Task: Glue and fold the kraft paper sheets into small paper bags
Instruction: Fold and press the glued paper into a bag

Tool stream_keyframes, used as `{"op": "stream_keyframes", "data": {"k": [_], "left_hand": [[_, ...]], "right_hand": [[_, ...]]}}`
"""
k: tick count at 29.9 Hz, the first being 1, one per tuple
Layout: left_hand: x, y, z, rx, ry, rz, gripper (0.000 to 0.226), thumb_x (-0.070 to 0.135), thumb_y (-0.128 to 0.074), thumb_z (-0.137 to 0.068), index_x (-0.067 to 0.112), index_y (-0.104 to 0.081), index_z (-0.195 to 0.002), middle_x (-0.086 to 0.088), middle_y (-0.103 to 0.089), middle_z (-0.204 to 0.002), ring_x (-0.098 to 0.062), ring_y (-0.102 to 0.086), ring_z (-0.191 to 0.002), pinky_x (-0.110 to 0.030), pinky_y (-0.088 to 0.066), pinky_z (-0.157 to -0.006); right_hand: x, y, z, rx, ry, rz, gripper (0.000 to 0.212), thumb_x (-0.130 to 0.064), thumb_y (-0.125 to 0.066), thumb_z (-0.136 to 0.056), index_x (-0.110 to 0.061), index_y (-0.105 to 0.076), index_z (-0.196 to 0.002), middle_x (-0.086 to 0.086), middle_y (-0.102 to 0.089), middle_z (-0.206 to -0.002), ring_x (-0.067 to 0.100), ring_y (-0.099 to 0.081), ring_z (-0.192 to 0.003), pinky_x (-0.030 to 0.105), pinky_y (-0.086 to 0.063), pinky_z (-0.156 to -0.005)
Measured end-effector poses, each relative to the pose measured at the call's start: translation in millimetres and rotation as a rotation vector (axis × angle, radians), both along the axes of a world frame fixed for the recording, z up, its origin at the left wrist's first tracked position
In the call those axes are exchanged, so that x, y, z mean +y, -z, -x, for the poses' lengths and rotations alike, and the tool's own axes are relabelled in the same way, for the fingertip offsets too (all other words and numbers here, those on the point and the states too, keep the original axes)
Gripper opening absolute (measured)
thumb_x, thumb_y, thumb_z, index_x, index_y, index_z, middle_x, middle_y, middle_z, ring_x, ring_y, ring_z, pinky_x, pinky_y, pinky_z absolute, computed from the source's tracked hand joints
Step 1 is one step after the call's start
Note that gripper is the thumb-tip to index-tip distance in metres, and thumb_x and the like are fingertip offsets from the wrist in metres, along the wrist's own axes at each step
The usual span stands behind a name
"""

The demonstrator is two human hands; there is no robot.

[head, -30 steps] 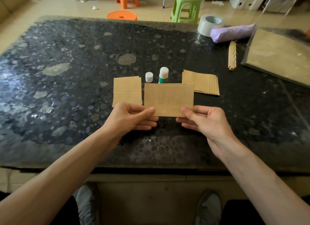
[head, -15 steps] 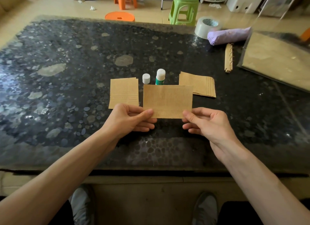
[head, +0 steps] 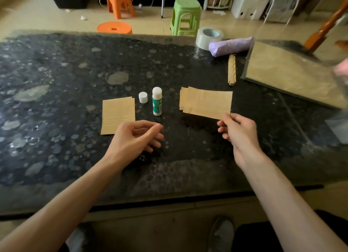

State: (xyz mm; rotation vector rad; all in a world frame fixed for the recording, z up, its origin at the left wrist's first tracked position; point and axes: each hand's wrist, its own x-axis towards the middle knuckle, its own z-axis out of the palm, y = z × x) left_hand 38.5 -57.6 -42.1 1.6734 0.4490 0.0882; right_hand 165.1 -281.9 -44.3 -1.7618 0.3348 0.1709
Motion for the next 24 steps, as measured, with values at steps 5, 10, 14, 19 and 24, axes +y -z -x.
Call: {"op": "stream_keyframes", "data": {"k": [5, 10, 14, 19, 24], "left_hand": [[2.7, -0.5, 1.9, -0.04, 0.003, -0.047, 0.021, 0.03, -0.068, -0.094, 0.016, -0.077, -0.106, -0.002, -0.079, -0.089, -0.019, -0.075, -0.078, -0.026, -0.062, -0.067], [11.1, 5.7, 1.5, -0.064, -0.004, -0.088, 0.018, 0.028, -0.068, -0.094, 0.02, -0.076, -0.107, 0.0, -0.079, -0.091, -0.019, -0.076, -0.08, -0.025, -0.061, -0.066], [17.1, 6.1, 1.9, -0.141, -0.009, -0.17, 0.016, 0.022, -0.073, -0.092, 0.024, -0.076, -0.108, 0.004, -0.078, -0.091, -0.014, -0.075, -0.08, -0.019, -0.057, -0.067], [51.3, 5.3, 7.3, -0.131, 0.015, -0.894, 0.039, 0.029, -0.081, -0.084, 0.034, -0.07, -0.122, 0.012, -0.072, -0.11, -0.01, -0.064, -0.102, -0.032, -0.054, -0.088], [74.3, 10.5, 20.4, 0.042, 0.093, -1.115, 0.057, 0.035, -0.078, -0.087, 0.023, -0.061, -0.141, 0.002, -0.062, -0.141, -0.023, -0.056, -0.131, -0.044, -0.045, -0.107]], "right_hand": [[10.4, -2.0, -19.3, 0.012, 0.063, -0.002, 0.013, -0.026, -0.063, -0.104, -0.019, -0.072, -0.11, -0.001, -0.072, -0.09, 0.008, -0.065, -0.076, 0.026, -0.056, -0.072], [21.2, 0.8, -31.5, 0.002, 0.044, 0.048, 0.016, -0.025, -0.062, -0.105, -0.016, -0.075, -0.107, -0.001, -0.073, -0.089, 0.007, -0.064, -0.071, 0.024, -0.054, -0.068], [22.1, 3.1, -34.4, -0.018, 0.037, 0.096, 0.026, -0.031, -0.068, -0.101, -0.018, -0.071, -0.123, -0.001, -0.074, -0.097, 0.009, -0.068, -0.078, 0.032, -0.061, -0.084], [17.4, 5.4, -27.5, -0.062, 0.1, 0.095, 0.038, -0.031, -0.072, -0.098, -0.03, -0.061, -0.135, -0.003, -0.068, -0.104, 0.012, -0.065, -0.098, 0.032, -0.052, -0.086], [17.8, 6.6, -19.9, -0.083, 0.056, 0.108, 0.027, -0.023, -0.069, -0.1, -0.031, -0.066, -0.126, -0.004, -0.069, -0.106, 0.011, -0.065, -0.098, 0.033, -0.057, -0.089]]}}
